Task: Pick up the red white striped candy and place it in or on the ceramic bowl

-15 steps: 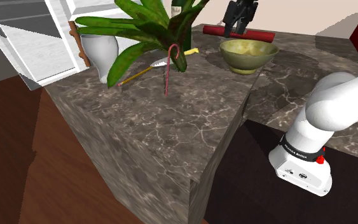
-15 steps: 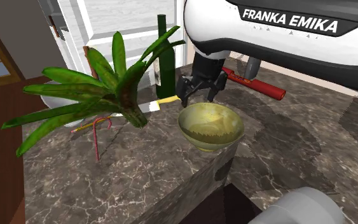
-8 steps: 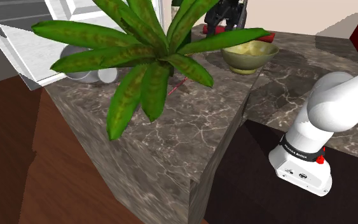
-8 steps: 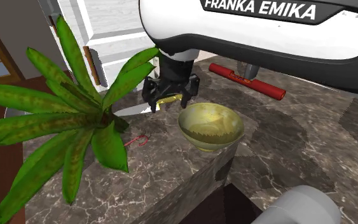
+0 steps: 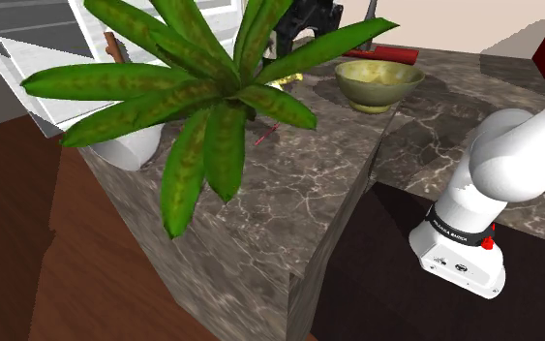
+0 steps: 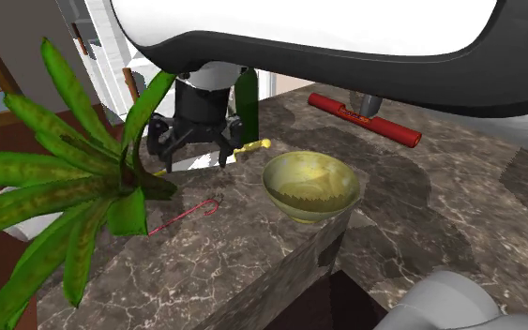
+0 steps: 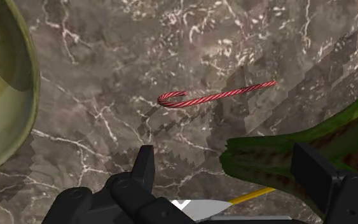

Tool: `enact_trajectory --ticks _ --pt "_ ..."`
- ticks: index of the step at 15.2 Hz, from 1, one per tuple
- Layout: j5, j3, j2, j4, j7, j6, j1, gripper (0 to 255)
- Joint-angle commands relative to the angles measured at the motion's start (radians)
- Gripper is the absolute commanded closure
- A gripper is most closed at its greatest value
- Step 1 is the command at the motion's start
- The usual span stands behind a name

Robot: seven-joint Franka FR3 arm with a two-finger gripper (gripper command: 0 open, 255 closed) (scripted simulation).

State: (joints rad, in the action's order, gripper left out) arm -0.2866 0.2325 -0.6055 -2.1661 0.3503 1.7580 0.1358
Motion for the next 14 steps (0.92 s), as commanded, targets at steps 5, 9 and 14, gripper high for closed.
enact_trajectory --ticks 5,9,14 --pt "-0.055 0.096 0.115 0.133 0.12 0.021 0.029 0" --pt "-0.065 0.123 0.145 0.142 0.145 0.053 0.035 0" --pt "-0.073 0.143 0.153 0.079 0.142 0.128 0.04 0"
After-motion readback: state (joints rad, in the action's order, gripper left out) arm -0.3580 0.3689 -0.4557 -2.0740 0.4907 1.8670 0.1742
